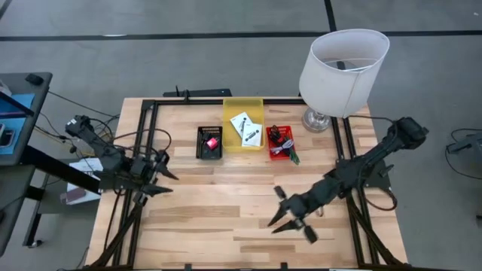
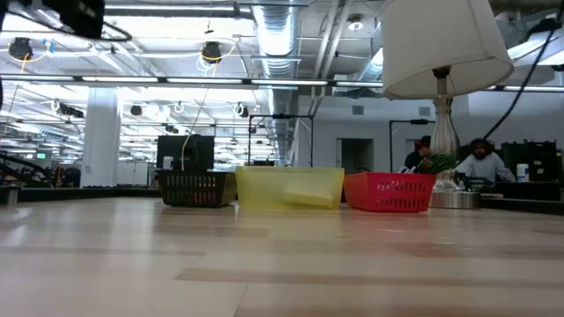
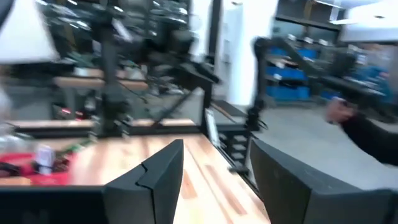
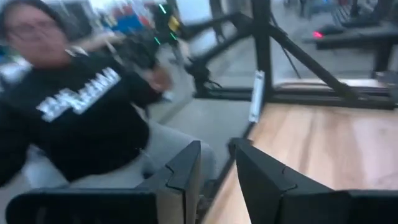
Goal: Pick and place items into bin
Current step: Return to Home Position
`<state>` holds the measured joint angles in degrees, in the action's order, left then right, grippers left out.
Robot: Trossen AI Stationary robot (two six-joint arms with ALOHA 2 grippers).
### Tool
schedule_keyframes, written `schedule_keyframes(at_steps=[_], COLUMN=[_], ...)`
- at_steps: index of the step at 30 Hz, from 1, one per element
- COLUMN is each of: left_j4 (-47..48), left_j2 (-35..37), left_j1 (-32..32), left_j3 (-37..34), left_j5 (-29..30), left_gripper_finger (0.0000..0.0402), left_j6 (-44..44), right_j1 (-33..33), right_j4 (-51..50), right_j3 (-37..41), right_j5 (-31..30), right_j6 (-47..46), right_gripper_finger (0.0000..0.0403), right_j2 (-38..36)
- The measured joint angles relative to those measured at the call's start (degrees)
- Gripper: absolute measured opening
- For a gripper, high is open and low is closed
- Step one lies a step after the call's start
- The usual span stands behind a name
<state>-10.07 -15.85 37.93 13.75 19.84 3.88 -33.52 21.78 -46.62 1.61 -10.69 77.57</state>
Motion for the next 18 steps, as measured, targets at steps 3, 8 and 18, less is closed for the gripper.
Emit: schedule_keyframes(at_steps=[3,8,18], left_j4=[-0.7,-7.9,-8.8], left_j2=[1.0,1.0,0.9], left_j1=[0.5,1.1,1.1], left_j3=[-3.6,-10.1,-13.2], left_j5=[-4.7,-12.1,-9.2], left_gripper_finger=[0.0178,0.0178,0.0178], left_j6=[1.3,3.0,5.4], right_j1=[-0.2,-1.3,-1.7], right_j4=[14.7,34.9,64.2], right_j3=[11.8,26.0,37.9], right_j5=[1.6,1.8,7.5], right_j6=[-1.4,-1.1,8.5], right_gripper_finger=[0.0098,0.0098,0.0098], right_j2=[-2.9,-2.6,7.3])
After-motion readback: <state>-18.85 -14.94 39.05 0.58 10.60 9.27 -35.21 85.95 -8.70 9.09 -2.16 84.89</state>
